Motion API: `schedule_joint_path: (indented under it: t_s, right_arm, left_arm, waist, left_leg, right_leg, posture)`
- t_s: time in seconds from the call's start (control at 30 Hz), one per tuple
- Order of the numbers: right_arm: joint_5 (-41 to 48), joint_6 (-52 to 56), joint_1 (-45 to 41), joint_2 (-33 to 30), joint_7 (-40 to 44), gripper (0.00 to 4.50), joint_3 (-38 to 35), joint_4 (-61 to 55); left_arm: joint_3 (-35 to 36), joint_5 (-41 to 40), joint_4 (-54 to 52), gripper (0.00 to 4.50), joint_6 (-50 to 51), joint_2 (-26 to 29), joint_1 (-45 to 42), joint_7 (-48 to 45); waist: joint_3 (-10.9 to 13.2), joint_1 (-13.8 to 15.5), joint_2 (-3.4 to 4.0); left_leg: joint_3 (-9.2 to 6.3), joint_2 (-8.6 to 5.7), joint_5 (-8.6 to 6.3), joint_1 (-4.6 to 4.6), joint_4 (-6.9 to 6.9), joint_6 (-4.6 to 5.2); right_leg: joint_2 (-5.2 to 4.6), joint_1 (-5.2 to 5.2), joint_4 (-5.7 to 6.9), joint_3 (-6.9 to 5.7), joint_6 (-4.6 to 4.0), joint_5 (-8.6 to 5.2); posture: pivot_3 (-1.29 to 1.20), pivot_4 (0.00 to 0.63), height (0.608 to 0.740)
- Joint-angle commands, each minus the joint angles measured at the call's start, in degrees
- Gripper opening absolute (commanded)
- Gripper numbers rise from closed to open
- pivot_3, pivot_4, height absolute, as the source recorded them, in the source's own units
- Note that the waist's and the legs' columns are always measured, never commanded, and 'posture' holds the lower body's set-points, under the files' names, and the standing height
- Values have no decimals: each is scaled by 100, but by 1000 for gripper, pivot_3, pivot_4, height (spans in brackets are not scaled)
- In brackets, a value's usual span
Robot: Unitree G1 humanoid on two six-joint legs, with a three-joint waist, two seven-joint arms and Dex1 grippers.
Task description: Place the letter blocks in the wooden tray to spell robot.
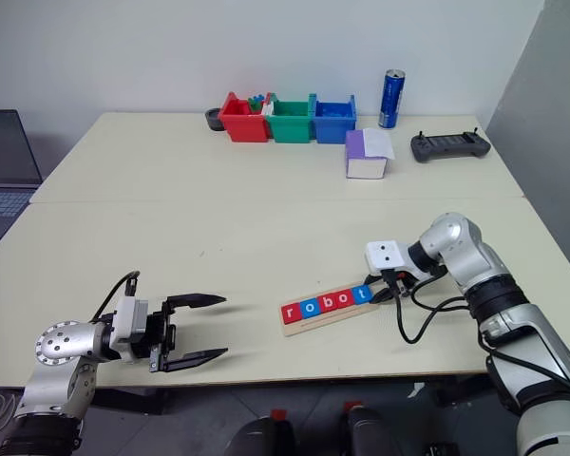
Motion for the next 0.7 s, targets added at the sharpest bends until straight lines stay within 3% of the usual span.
schedule_joint_path:
  t_s: [0.03, 0.7]
  right_arm:
    - [-53, 15, -198, 39, 46, 1463, 11, -48]
    - [-183, -220, -291, 115, -4, 1463, 11, 73]
  left_arm:
    - [106, -80, -45, 4500, -52, 55, 10, -13]
    - [104, -73, 33, 4500, -127, 57, 4, -68]
  waist:
    - [0, -1, 0]
    - [0, -3, 0]
  left_leg:
    - [0, 0, 0, 0, 0, 0]
    - [0, 0, 0, 1, 0, -1]
  right_leg:
    - [0, 0, 0, 0, 0, 0]
    - [0, 0, 1, 0, -1, 0]
  posture:
    - [0, 150, 740]
    - [0, 150, 740]
